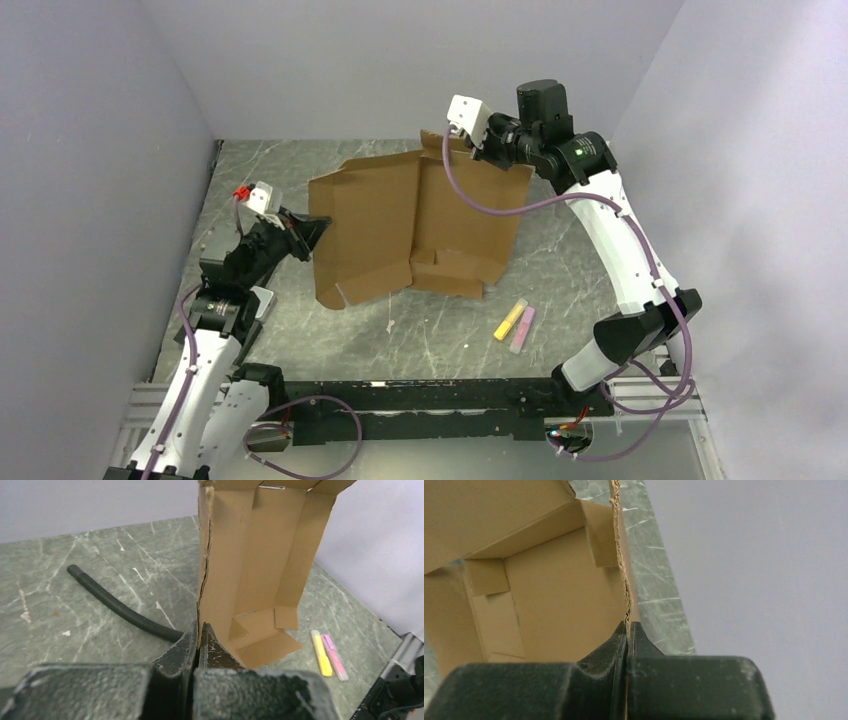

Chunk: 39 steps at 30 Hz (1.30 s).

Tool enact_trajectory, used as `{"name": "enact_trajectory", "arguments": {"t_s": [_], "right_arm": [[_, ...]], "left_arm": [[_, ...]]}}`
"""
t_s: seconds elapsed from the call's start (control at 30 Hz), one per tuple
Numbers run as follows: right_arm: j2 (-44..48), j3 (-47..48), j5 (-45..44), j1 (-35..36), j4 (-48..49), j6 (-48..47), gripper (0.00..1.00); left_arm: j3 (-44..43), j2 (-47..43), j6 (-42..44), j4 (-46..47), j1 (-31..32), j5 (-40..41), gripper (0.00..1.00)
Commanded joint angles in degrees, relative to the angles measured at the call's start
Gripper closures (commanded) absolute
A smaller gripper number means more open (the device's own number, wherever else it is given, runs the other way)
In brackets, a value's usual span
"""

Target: Fold the paper box

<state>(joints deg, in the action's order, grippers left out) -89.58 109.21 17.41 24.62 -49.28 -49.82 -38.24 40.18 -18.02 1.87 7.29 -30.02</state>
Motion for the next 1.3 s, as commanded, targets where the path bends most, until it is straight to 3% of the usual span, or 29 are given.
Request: {"name": "enact_trajectory", "arguments": {"t_s": [0.0,0.57,0.97,1.27], "right_arm": [[2.55,-1.25,7.1,0.77,3.45,2.41,1.0],[7.69,-15.07,4.46,-0.54,8.0,5.22,0.87],[9.65,-19.7,8.55,-0.98,5.03,-1.44,0.75],[9.03,-20.07,-2.24,-3.62,13.94,7.8,0.73]], "left_arm": [[0.31,-1.37,4.62,0.45,1.4,4.2,1.0],[6.38,-4.66,3.22,3.53,2.3,3.28,1.0],[6.26,-4.82,-2.42,2.84,2.33,1.4,1.0],[7.83,-6.07,-3.14,3.94,2.38,-1.53,1.0]]}}
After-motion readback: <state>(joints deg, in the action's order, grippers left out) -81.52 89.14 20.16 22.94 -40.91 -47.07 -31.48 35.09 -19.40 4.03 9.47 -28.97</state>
